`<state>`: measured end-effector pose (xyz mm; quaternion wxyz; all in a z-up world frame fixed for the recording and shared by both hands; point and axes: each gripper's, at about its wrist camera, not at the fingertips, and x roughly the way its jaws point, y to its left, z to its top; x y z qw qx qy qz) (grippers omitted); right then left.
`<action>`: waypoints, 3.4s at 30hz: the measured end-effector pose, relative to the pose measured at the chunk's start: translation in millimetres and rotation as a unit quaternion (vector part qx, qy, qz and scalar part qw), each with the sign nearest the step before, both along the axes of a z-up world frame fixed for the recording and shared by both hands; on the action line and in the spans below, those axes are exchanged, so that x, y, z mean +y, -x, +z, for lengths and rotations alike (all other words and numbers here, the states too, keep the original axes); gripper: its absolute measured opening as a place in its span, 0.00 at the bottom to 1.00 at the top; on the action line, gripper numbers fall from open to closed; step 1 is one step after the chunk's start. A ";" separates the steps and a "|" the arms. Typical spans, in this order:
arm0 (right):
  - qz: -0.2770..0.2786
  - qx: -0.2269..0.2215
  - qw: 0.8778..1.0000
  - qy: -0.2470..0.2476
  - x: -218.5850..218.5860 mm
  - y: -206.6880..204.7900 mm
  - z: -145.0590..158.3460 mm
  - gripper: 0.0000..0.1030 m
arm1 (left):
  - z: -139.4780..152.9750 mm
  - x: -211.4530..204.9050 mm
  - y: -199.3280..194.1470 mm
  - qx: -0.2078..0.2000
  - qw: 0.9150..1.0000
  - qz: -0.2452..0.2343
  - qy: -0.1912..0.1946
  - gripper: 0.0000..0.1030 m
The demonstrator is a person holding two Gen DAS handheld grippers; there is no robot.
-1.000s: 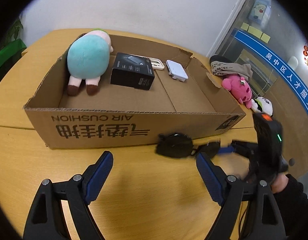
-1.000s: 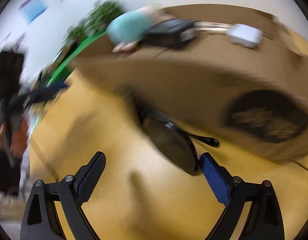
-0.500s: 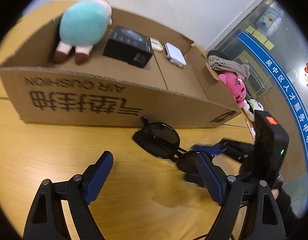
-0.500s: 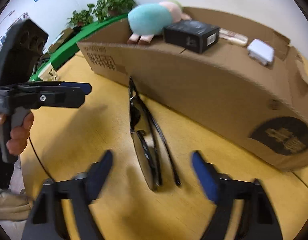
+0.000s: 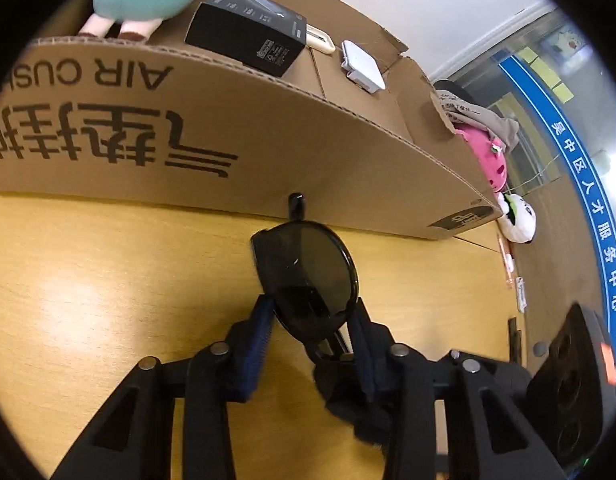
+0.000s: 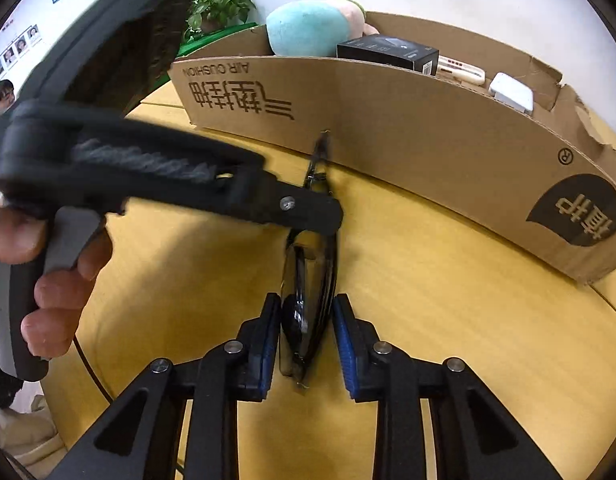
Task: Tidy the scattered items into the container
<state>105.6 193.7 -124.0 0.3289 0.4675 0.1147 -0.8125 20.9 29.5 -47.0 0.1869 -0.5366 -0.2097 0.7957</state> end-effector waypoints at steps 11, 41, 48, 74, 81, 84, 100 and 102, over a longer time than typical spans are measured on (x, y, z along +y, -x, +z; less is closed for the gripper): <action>-0.020 0.057 0.998 -0.003 -2.5 -19.6 27.9 0.27 | 42.8 6.9 -15.4 0.050 0.998 0.011 0.035 0.21; -0.168 0.126 0.976 0.061 68.9 178.4 155.4 0.26 | 162.3 115.6 211.9 0.102 0.987 -0.107 0.060 0.19; -0.203 0.045 0.976 0.056 92.2 222.0 97.0 0.26 | 85.3 141.3 252.1 0.022 0.990 -0.131 0.054 0.18; -0.239 -0.014 0.971 -0.008 101.9 220.9 32.6 0.27 | 29.1 169.8 241.5 -0.026 0.984 -0.159 0.071 0.16; -0.223 0.022 0.974 -0.010 95.5 203.9 48.3 0.64 | 73.0 135.8 207.5 0.081 0.982 -0.105 0.133 0.45; -0.223 0.091 0.970 -0.035 88.0 175.9 67.8 1.00 | 115.4 101.5 157.1 0.188 0.968 -0.066 0.151 0.69; -0.226 0.220 0.947 0.063 54.7 101.7 41.0 1.00 | 52.8 -29.1 16.0 0.321 0.905 0.119 0.252 0.80; -0.214 0.238 0.944 0.075 56.6 101.3 39.0 1.00 | 46.7 -24.9 16.7 0.346 0.893 0.127 0.259 0.82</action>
